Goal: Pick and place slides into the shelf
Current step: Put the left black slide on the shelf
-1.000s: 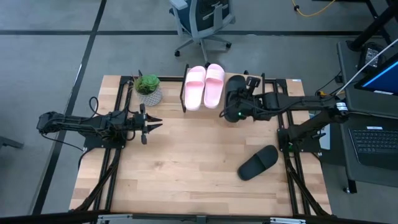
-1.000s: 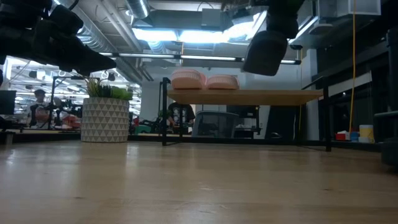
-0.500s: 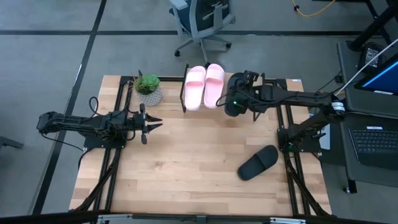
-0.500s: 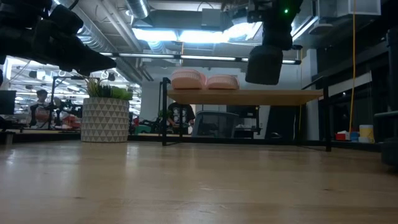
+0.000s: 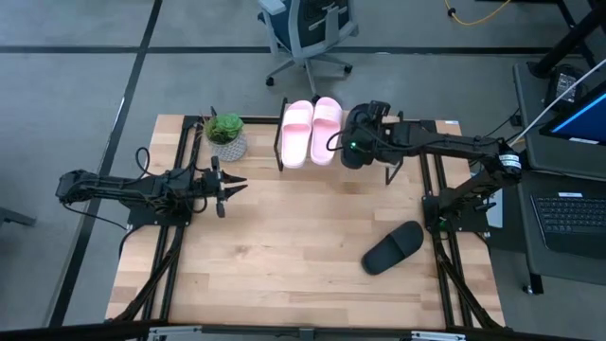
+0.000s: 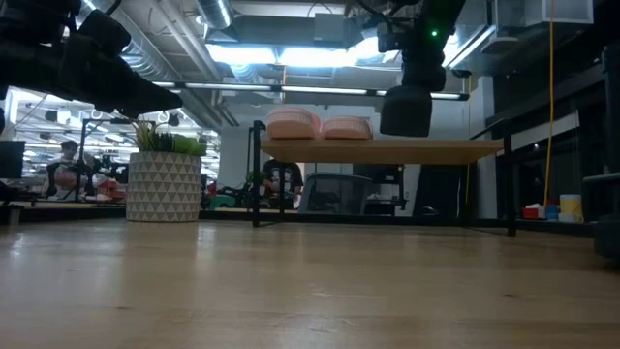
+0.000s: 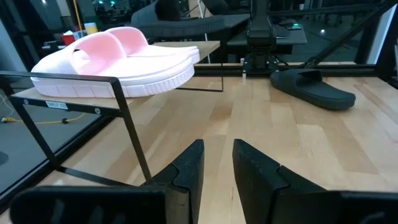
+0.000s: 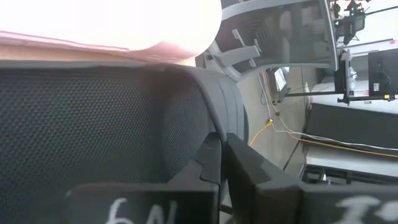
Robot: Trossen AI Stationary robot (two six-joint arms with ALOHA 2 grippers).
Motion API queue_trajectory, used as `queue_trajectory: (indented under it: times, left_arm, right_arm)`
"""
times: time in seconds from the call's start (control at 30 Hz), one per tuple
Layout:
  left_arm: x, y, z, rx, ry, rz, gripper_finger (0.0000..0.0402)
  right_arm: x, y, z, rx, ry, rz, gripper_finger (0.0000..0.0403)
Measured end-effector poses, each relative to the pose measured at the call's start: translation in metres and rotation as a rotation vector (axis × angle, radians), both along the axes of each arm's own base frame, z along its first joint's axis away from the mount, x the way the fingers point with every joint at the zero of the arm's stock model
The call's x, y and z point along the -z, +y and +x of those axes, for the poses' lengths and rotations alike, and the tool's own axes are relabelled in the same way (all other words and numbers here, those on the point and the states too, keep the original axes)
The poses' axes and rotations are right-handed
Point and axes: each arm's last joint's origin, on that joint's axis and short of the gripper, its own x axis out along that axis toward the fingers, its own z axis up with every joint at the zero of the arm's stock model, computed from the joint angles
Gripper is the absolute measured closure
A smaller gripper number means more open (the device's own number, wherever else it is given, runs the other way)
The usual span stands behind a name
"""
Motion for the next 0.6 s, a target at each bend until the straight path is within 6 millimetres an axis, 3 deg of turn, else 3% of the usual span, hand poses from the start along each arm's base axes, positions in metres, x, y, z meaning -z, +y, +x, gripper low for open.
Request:
queue_trajectory:
  times: [0.6]
  left_arm:
    - [0.0, 0.0, 0.0, 0.0, 0.0, -0.001, 0.0324]
  right_arm:
    - [0.0, -0.017, 0.001, -0.028, 0.003, 0.035, 0.0392]
